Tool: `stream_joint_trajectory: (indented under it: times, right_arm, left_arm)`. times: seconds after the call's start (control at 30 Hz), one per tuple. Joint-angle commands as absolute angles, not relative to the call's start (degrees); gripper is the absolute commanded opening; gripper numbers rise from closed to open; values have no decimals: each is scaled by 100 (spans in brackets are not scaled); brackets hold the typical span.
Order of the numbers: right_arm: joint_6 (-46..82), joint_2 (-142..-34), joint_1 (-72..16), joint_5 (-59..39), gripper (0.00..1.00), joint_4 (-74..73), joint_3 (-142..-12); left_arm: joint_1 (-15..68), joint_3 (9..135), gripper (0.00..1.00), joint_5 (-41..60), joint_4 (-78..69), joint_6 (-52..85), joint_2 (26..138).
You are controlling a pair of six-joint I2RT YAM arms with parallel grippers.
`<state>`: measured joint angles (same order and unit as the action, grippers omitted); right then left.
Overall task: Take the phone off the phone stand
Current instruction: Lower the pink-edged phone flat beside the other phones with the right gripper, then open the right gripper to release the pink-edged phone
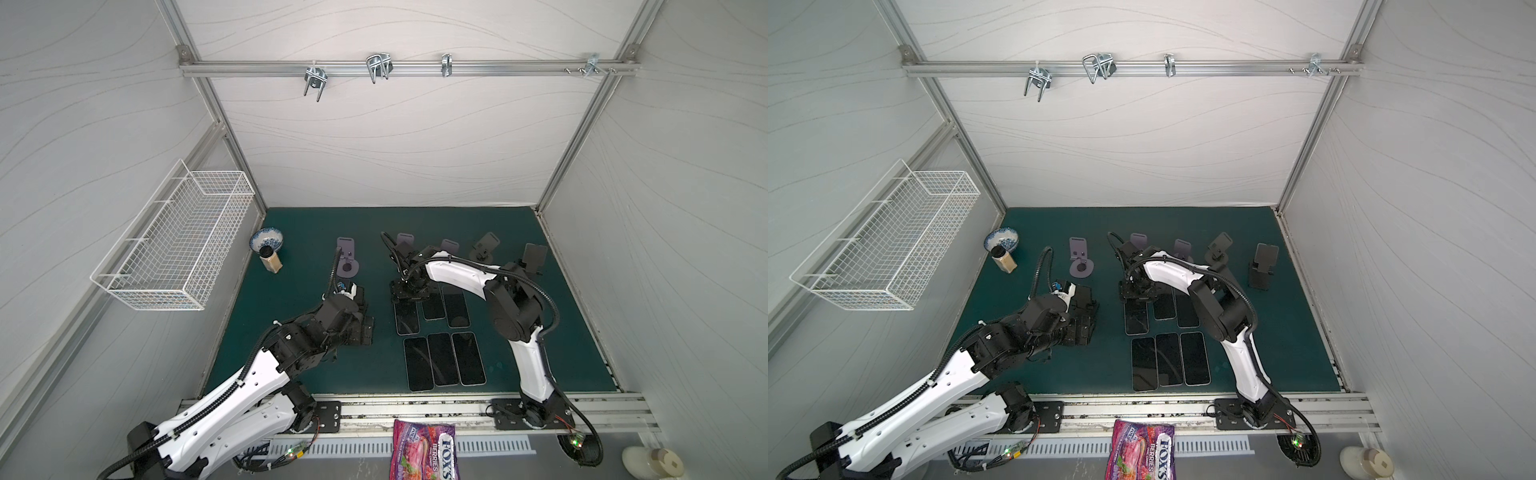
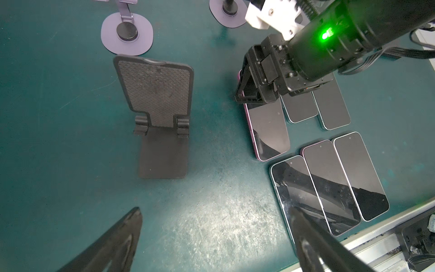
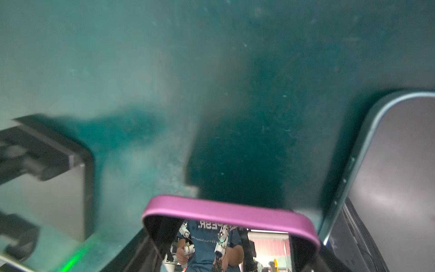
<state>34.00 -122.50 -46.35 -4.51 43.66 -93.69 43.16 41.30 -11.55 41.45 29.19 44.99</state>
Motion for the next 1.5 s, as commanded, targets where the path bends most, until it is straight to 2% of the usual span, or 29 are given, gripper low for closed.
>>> stream_joint_trajectory:
  times: [0.0,0.5,0.8,1.23,1.47]
  right_arm:
    - [3337,-12368,-4595,-371,68,4612,-9553]
    - [3388,-12396,-4556,-271,80,4722,-9524]
    - [3441,-12131,-4550,-371,82,4803,-9561]
    - [3436,-10857,-4556,85,84,5230,-9628]
    - [3189,-9525,-4264,1127,85,5213,-9107]
  left_arm:
    - [4283,4157,98,-1143,3955,2944,4530]
    - [4248,4076,99,-1178,3748,2883,4432]
    - [4245,4347,98,-1440,3936,2663,4403]
    - [4208,4653,98,-2661,3649,1586,3640]
    - [4001,4597,98,-3418,2398,675,3838]
